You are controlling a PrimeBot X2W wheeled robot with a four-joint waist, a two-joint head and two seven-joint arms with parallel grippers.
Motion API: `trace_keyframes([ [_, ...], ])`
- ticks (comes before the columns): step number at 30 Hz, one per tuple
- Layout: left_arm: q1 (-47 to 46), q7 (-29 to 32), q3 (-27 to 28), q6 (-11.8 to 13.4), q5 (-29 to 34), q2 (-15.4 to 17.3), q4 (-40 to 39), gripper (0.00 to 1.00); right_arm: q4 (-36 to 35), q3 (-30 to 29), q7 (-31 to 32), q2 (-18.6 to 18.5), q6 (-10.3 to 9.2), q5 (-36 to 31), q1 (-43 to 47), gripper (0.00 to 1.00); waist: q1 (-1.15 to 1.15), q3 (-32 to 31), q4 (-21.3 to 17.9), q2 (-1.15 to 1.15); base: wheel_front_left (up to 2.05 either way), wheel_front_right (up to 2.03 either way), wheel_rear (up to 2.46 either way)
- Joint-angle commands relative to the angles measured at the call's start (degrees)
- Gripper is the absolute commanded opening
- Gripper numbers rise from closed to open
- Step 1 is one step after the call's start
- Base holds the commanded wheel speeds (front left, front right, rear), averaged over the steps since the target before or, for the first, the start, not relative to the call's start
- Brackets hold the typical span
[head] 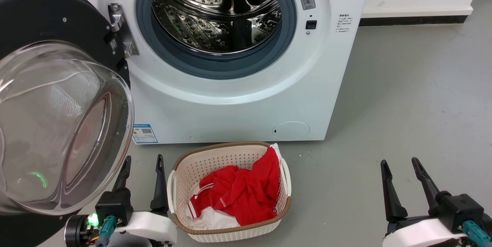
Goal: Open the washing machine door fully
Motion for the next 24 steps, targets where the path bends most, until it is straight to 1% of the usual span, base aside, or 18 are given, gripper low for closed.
trace_keyframes([
  [1, 0.64, -0.14, 0.19, -0.07, 0.47, -0.14, -0.22, 1.00, -0.14, 0.03, 0.03, 0.11, -0.04, 0.21, 0.74, 1.00, 0.00, 0.02, -0.01, 0.00, 0.00, 0.00, 0.00],
  [3, 0.71, -0.14, 0.15, -0.13, 0.51, -0.12, -0.21, 1.00, -0.08, 0.01, 0.00, 0.11, -0.04, 0.32, 0.72, 1.00, 0.00, 0.05, -0.01, 0.00, 0.00, 0.00, 0.00],
  [4, 0.07, 0.01, 0.03, -0.03, 0.40, -0.01, 0.14, 0.00, 0.16, -0.01, 0.00, 0.00, 0.00, 0.04, 0.01, 0.00, 0.00, 0.05, -0.01, 0.00, 0.00, 0.00, 0.00],
  [6, 0.53, 0.20, -0.08, -0.04, 0.30, -0.06, 1.21, 0.00, 1.20, 0.03, 0.02, 0.01, 0.00, 0.10, 0.14, 0.00, 0.00, 0.06, -0.01, 0.00, 0.00, 0.00, 0.00],
  [7, 0.17, 0.67, 0.35, -0.19, -0.67, -0.08, 1.55, 0.00, 1.11, 0.19, 0.01, 0.01, 0.00, 1.13, 0.22, 0.00, 0.00, 0.06, -0.01, 0.00, 0.00, 0.00, 0.00],
  [17, -0.62, 3.78, 1.74, -1.57, -12.46, -0.32, 1.91, 0.00, 2.50, 0.09, 1.87, -0.69, 0.00, 13.96, -1.37, 0.00, 0.00, 0.06, 0.00, 0.00, 0.00, 0.00, 0.00],
  [18, -0.62, 3.78, 1.74, -1.57, -12.46, -0.32, 1.91, 0.00, 2.50, 0.09, 1.87, -0.69, 0.00, 13.96, -1.37, 0.00, 0.00, 0.06, 0.00, 0.00, 0.00, 0.00, 0.00],
  [24, -0.79, 5.11, 2.20, -2.32, -18.88, -0.46, 1.79, 0.00, 3.34, 0.04, 2.86, -1.00, -0.01, 20.71, -2.22, 0.00, 0.00, 0.06, 0.00, 0.00, 0.00, 0.00, 0.00],
])
